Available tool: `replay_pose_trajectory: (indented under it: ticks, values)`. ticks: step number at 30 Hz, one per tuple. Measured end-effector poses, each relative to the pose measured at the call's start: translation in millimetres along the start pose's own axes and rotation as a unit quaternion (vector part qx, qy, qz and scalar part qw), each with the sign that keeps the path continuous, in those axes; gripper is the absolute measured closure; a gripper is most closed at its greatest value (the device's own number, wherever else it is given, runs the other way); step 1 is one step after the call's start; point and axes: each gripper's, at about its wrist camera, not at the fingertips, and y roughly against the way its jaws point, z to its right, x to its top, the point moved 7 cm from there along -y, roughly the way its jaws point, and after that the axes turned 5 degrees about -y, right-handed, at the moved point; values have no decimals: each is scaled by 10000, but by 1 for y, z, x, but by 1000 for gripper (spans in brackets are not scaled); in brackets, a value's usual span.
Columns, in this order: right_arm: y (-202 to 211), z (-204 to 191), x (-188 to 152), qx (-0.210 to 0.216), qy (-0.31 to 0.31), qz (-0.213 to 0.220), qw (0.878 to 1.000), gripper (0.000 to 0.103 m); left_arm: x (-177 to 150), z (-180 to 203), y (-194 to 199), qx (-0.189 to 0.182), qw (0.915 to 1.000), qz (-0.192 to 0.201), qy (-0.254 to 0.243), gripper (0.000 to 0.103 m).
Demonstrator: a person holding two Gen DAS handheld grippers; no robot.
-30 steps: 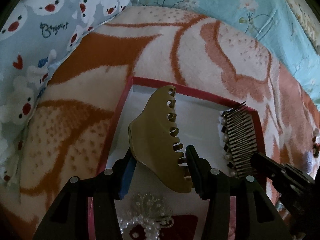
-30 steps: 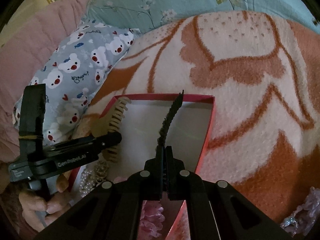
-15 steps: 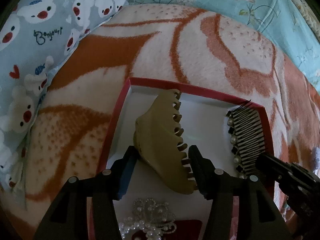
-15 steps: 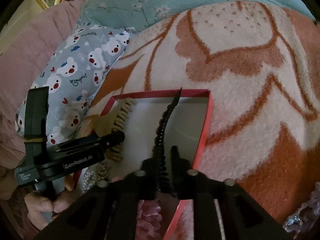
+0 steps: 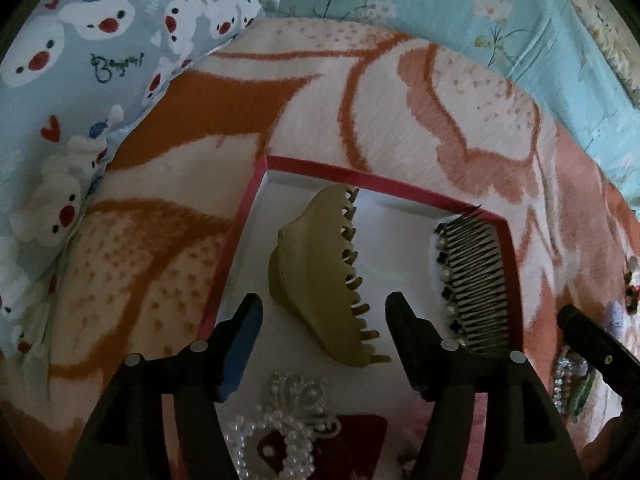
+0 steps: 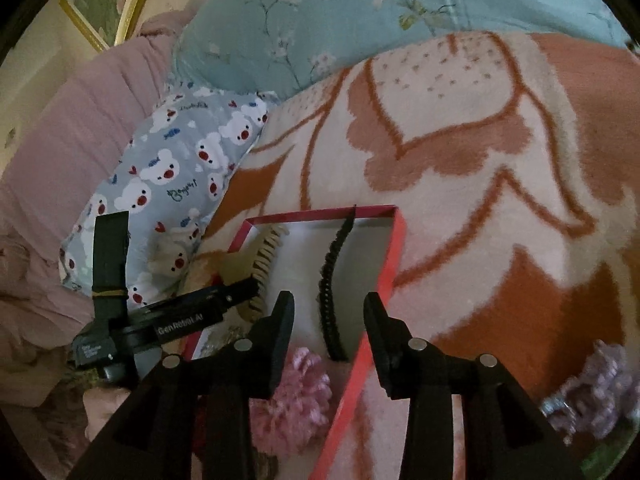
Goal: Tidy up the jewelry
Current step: 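Carry the claw clip and black comb into the box and open both tools, then move both tools toward the remaining jewelry beside the box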
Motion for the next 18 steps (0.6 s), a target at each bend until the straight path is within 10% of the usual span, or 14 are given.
replay_pose_trajectory:
  ticks: [18]
  values:
    - [114, 107, -34, -657, -766, 468, 9938, 61, -41, 34, 75, -619, 9976, 303, 16, 39]
